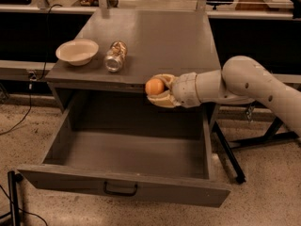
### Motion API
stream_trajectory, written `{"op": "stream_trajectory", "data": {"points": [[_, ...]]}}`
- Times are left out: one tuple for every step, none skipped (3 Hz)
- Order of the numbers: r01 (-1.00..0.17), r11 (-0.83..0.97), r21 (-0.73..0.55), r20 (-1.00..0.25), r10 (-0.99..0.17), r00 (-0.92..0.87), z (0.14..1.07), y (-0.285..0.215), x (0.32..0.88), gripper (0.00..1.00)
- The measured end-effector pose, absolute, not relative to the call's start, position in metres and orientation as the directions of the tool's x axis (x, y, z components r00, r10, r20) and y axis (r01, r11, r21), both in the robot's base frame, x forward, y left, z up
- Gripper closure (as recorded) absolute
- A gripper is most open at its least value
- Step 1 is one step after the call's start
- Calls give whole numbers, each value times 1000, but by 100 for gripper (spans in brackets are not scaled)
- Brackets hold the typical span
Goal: Place orange into top drawer
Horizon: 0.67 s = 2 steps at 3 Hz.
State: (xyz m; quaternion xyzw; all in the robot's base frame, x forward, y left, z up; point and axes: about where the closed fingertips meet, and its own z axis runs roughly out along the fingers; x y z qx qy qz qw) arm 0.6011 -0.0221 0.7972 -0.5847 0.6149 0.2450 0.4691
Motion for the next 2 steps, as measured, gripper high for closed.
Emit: {"op": "stream_trajectory", "data": {"points": [[-949, 196, -247, -863, -489, 124, 798, -22, 601, 100], [-949, 196, -247, -863, -489, 124, 798, -22, 601, 100]]}}
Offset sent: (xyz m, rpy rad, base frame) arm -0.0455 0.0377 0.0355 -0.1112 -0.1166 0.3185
